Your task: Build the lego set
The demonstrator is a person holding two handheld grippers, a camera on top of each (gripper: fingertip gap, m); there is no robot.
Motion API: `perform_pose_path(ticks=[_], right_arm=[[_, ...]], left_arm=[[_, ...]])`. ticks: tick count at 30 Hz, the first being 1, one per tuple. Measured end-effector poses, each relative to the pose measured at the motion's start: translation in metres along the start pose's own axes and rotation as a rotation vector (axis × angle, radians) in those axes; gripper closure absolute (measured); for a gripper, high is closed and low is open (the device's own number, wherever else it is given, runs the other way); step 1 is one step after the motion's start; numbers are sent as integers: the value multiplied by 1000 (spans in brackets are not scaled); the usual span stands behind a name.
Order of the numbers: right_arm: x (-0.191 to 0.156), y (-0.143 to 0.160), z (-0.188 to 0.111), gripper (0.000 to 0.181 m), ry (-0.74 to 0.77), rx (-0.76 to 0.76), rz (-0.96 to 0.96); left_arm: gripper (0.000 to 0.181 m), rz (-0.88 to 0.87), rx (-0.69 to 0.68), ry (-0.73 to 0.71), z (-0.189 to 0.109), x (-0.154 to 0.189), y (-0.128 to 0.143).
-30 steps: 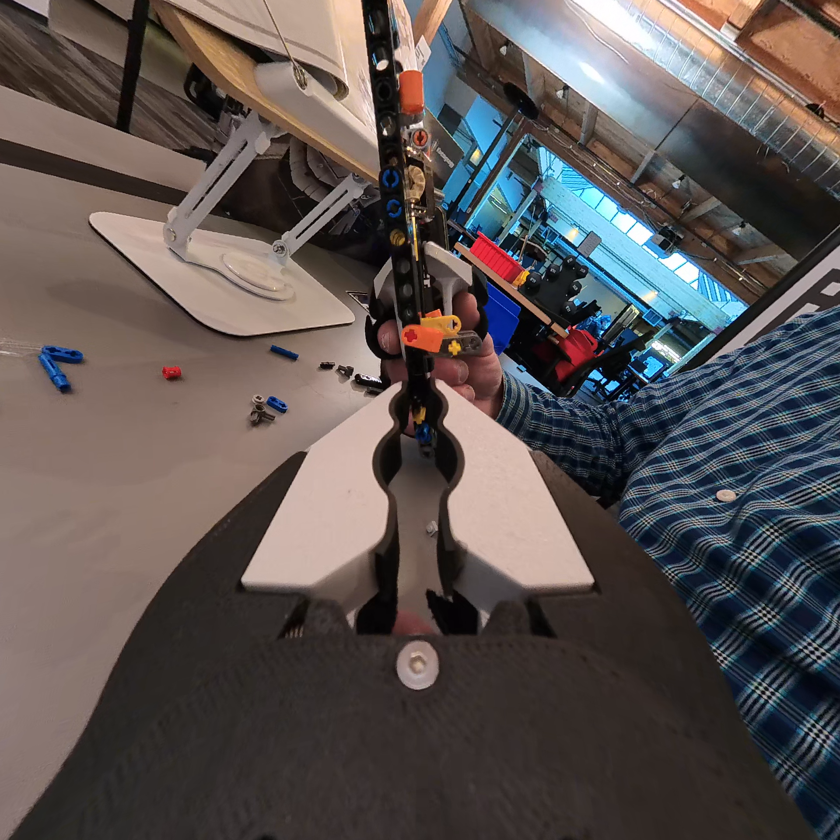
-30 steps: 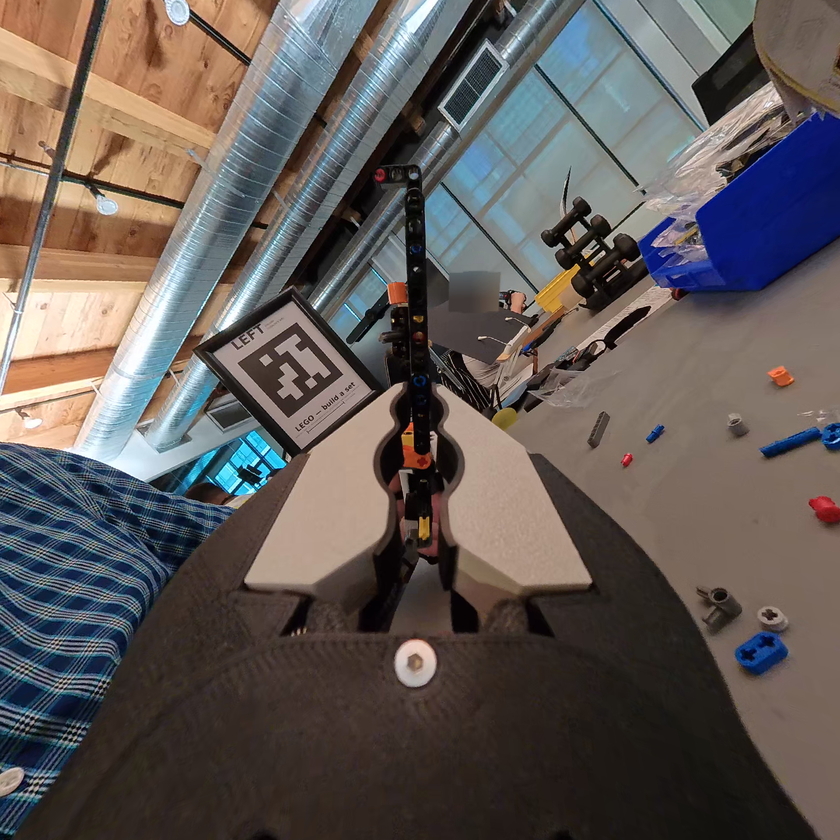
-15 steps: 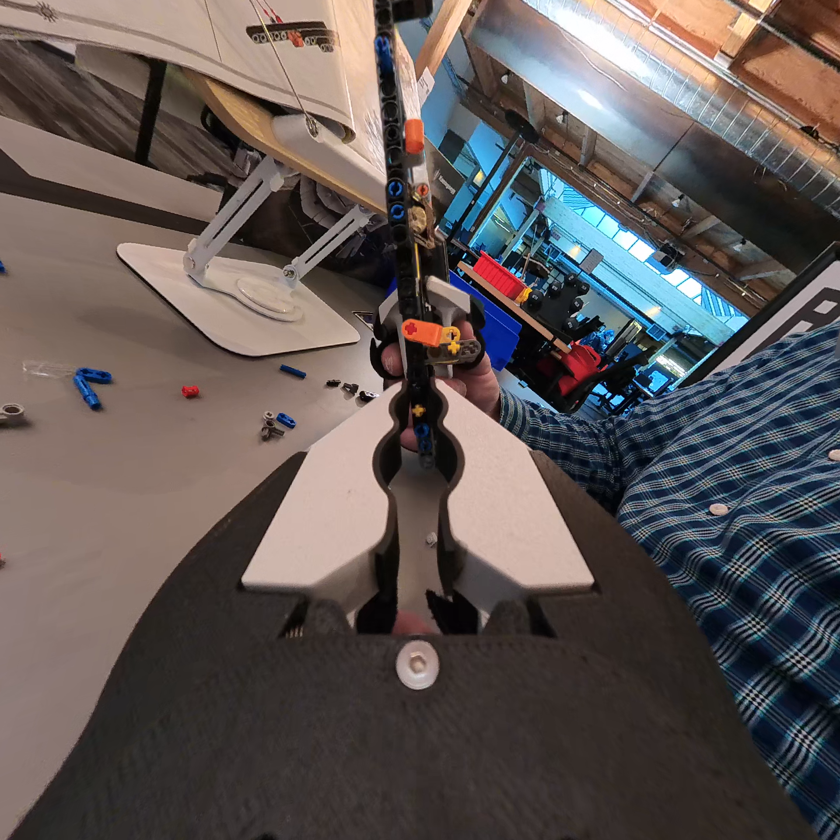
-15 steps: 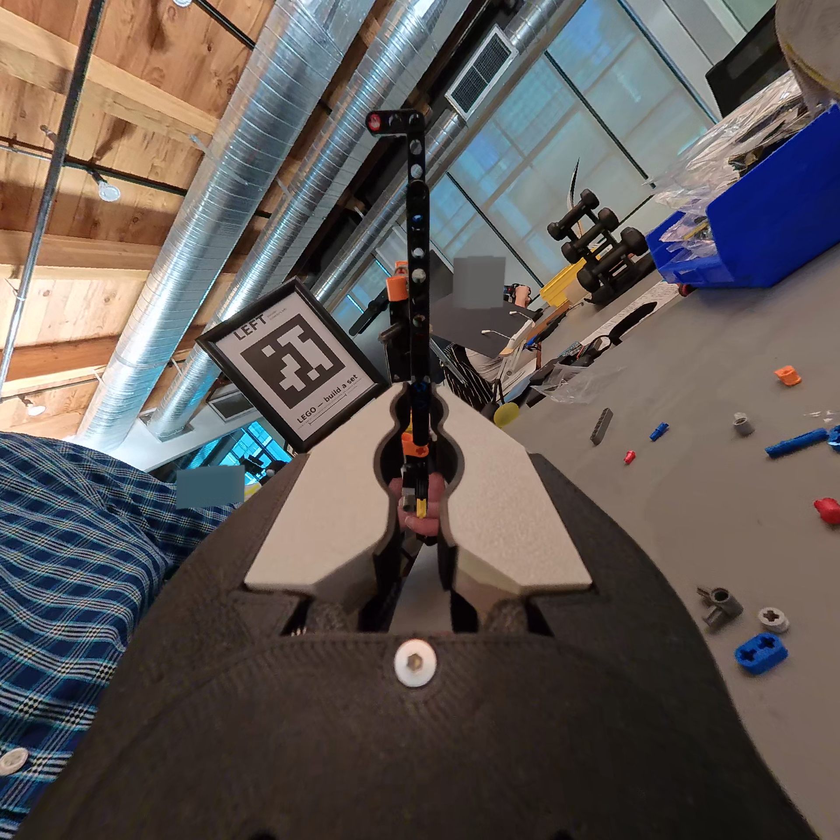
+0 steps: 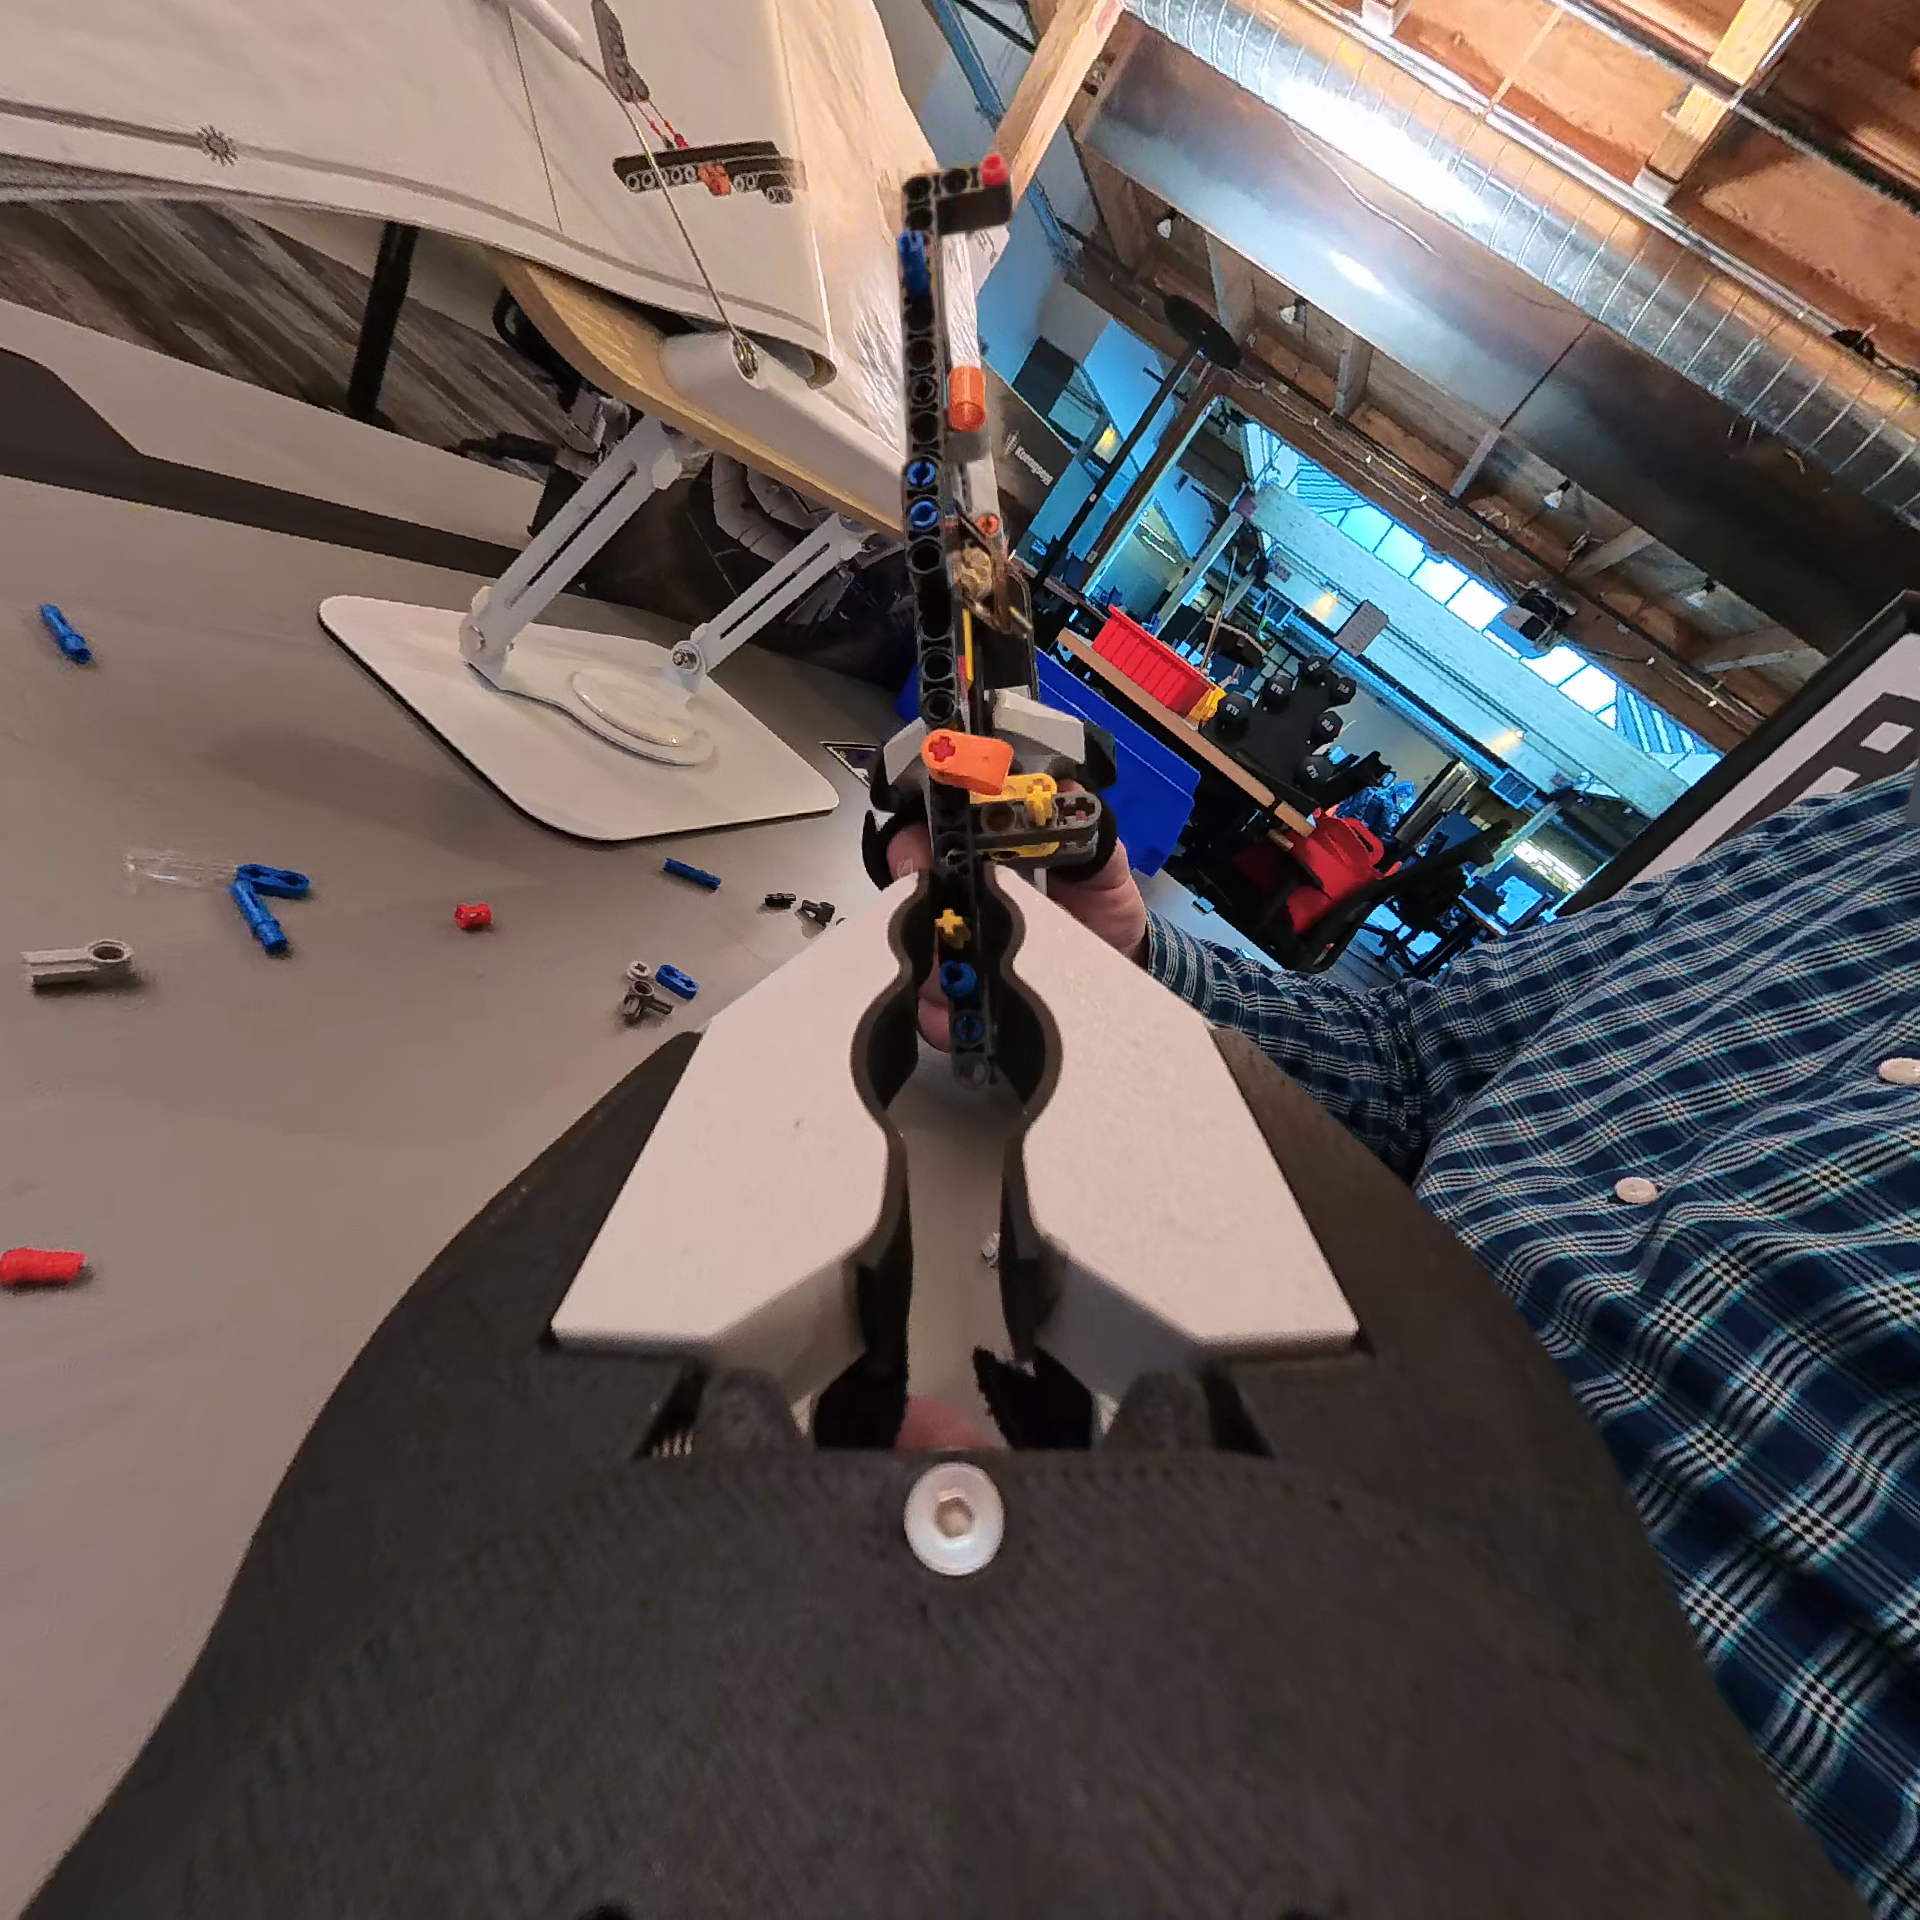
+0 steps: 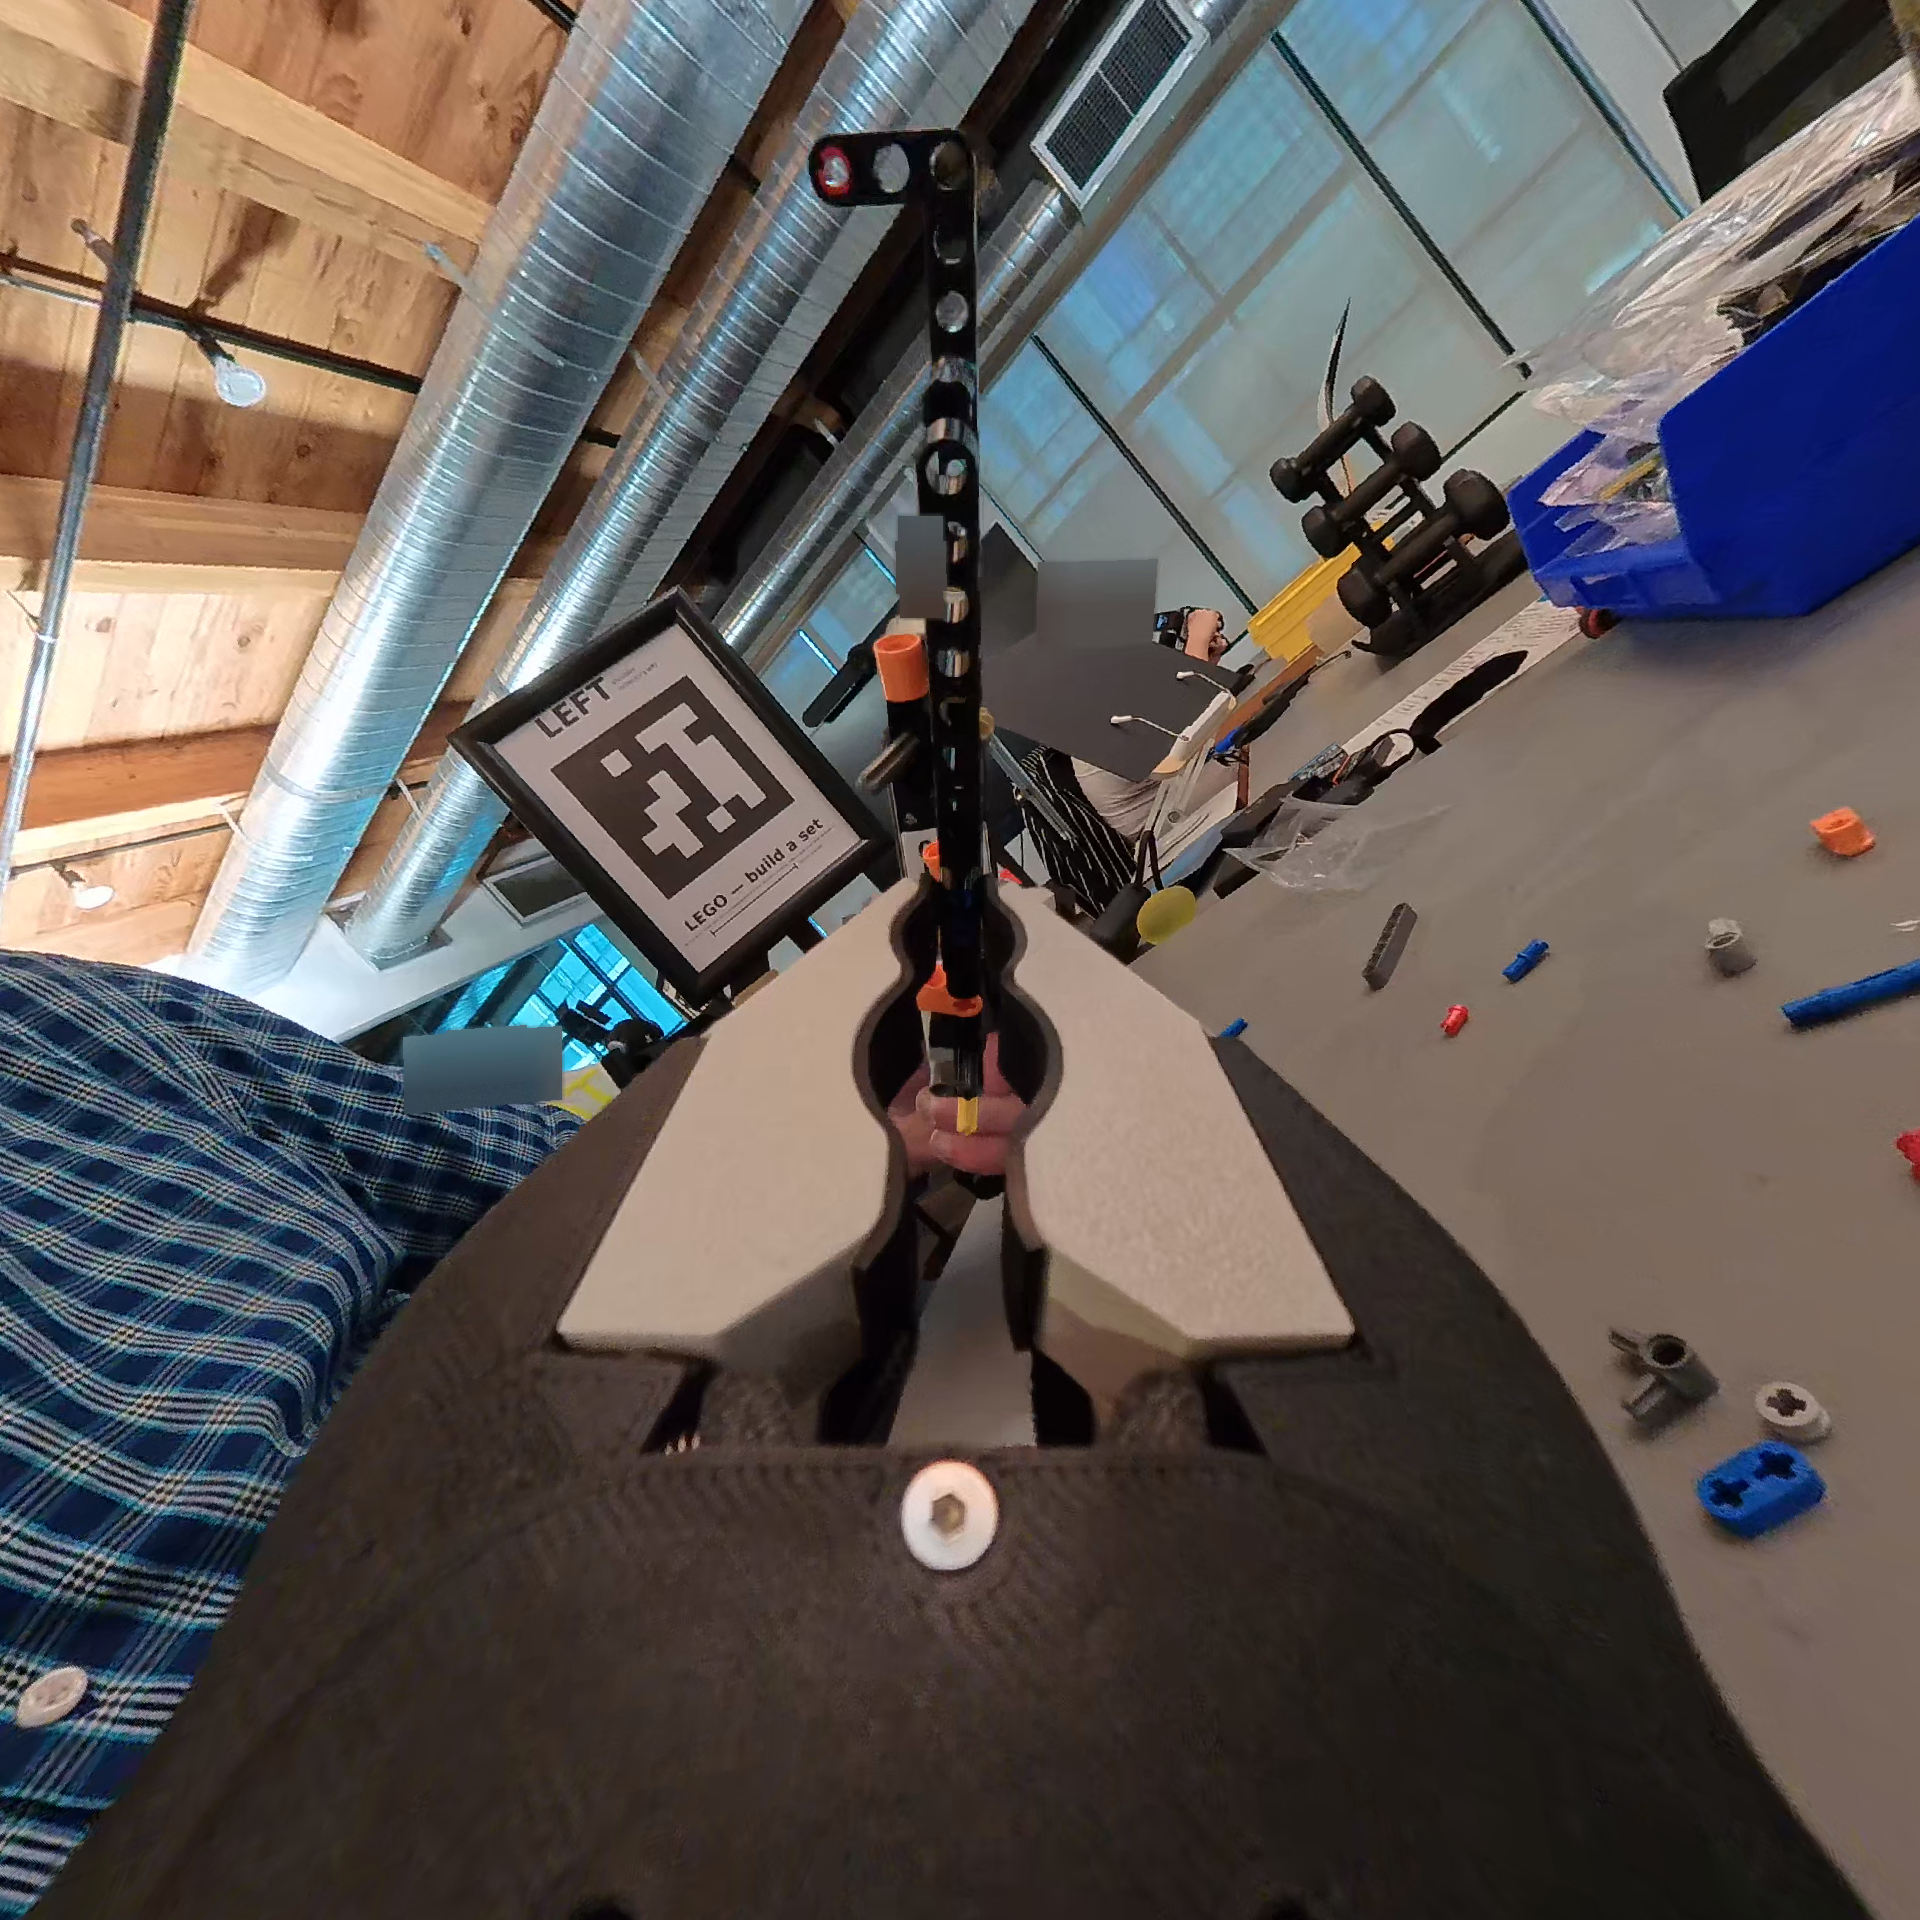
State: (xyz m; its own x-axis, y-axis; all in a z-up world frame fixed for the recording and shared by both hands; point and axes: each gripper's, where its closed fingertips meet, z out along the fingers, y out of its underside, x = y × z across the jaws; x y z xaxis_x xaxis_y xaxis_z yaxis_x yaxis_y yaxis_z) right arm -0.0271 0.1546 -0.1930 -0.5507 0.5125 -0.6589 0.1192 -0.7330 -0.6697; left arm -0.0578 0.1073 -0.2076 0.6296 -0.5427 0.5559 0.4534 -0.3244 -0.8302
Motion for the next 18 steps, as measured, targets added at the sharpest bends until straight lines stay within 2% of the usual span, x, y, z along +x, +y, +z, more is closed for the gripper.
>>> perform_pose_path(ticks=[14, 18], right_arm=[[2, 6, 3, 176, 25, -37, -6], [1, 4, 2, 177, 15, -16, 15]], left_arm=[[175, 16, 3, -22, -4, -3, -5], [166, 44, 12, -54, -3, -4, -8]])
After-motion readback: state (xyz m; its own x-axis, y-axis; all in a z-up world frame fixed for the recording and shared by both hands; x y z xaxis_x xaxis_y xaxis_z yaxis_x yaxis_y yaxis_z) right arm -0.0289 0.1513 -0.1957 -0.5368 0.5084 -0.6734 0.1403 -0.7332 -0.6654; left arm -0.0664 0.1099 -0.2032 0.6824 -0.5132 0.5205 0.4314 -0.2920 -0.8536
